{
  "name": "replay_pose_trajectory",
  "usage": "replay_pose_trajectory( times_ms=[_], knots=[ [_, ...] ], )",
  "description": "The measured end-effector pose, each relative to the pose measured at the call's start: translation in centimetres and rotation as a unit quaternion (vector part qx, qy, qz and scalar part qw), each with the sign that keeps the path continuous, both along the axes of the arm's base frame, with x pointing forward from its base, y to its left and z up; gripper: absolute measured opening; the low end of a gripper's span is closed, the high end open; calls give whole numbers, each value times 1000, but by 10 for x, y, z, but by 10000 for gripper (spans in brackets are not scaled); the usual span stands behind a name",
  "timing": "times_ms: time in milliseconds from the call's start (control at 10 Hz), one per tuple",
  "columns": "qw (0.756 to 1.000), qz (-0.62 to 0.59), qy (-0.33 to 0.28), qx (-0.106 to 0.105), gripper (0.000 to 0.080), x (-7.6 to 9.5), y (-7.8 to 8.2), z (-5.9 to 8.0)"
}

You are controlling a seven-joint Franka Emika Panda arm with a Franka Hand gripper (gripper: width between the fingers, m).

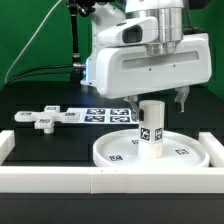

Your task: Assemble round table

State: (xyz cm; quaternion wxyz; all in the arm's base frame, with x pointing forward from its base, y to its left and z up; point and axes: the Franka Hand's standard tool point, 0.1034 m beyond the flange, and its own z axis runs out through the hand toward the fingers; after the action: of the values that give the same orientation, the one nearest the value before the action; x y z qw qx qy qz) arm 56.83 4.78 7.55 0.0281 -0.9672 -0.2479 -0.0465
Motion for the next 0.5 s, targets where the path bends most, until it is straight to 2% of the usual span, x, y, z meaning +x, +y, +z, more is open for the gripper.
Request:
replay_pose_trajectory(
  times_ms=[200,500],
  knots=[
    [994,109,-10,-21,649,1,0,1],
    [962,267,-18,-51,649,2,3,2]
  ],
)
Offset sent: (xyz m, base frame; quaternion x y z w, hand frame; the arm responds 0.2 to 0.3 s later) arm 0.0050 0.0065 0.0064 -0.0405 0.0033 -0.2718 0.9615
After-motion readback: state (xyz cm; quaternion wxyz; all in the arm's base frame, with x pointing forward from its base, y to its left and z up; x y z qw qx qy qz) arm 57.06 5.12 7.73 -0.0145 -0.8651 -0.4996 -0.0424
